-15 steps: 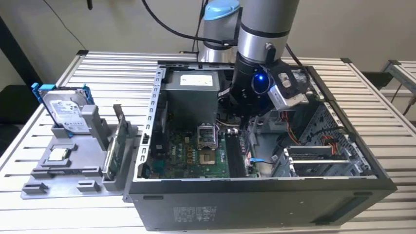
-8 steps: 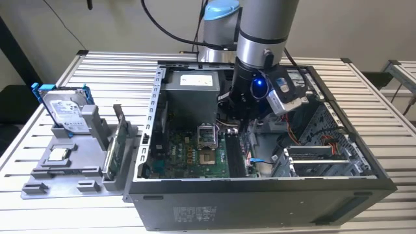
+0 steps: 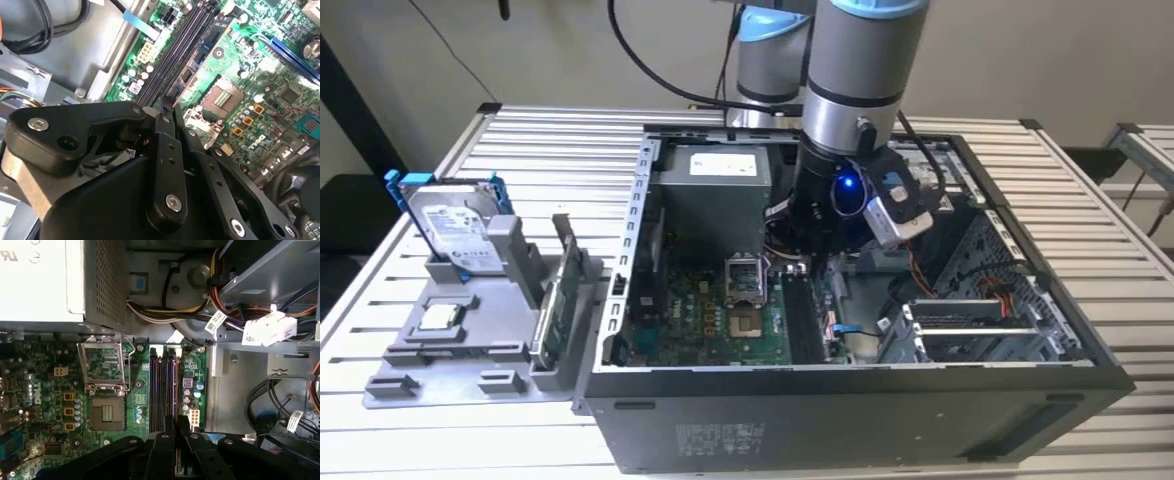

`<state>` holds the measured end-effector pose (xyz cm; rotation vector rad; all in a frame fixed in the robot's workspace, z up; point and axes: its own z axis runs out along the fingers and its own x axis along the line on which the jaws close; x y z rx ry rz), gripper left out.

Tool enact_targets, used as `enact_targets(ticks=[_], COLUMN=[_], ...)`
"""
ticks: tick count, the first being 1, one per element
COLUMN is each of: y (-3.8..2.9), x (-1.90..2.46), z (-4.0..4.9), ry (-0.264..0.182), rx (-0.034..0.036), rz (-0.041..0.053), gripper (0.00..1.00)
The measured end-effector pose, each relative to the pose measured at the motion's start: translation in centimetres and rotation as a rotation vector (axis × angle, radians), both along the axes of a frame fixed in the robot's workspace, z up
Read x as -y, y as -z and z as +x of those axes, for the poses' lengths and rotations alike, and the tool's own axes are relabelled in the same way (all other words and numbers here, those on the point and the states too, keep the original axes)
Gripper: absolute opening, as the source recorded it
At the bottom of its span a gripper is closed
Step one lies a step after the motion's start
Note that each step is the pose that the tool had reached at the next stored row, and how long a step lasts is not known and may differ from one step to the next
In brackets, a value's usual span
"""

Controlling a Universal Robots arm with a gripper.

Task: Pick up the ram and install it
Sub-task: 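Insert the ram into the slot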

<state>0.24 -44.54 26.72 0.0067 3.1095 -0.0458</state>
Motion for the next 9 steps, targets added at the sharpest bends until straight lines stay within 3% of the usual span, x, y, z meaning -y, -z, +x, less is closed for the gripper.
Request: enact_targets(ticks=[9], y=[0.26], x=[-0.01], z=[0.08], ry=[0.0], rx=[0.0], rz=[-0.0019], gripper=[0.14])
